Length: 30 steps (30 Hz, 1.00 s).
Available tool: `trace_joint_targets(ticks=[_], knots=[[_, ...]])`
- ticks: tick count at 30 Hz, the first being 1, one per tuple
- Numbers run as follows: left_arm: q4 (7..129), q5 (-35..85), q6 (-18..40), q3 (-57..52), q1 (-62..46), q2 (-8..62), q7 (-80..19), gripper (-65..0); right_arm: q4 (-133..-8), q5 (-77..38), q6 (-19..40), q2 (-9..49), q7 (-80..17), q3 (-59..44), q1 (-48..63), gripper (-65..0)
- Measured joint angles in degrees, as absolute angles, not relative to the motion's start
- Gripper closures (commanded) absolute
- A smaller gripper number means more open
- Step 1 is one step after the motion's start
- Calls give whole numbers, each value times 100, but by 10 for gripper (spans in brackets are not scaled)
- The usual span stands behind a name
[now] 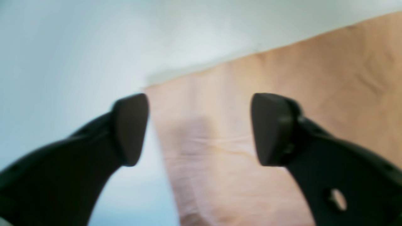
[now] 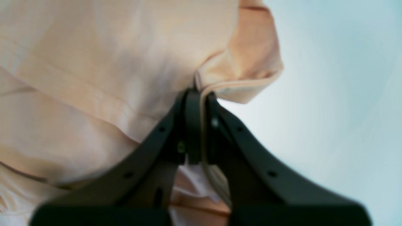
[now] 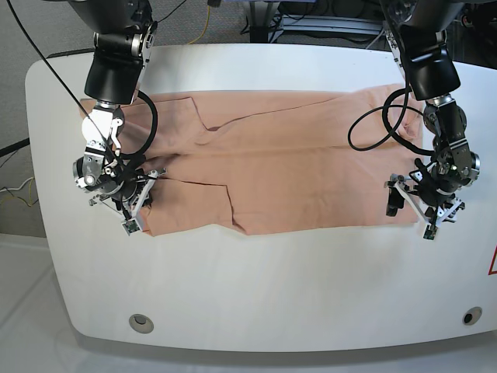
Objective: Fold the T-shirt properly
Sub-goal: 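Lower the left gripper onto the shirt edge and grasp it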
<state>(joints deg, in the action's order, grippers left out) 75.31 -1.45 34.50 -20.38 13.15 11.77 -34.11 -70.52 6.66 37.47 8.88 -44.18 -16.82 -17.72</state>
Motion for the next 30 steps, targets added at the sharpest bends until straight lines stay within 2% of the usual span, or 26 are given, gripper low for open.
trace_joint_targets(ticks=[10,22,30], knots=[[7439,-303,3448,-2029,1236,1166,-2941,-500,-7052,666,3750,888,-4418,-1678,-1772,0],[6388,-322,3420,-2029,1234,1162,-2220,-500,-7052,666,3752,888,-4418,-1678,-1769,0],[6156,-309,2930,-2029,1225,1164,-1955,-501,-7052,666,3752,888,-4418,-1675,-1767,0]])
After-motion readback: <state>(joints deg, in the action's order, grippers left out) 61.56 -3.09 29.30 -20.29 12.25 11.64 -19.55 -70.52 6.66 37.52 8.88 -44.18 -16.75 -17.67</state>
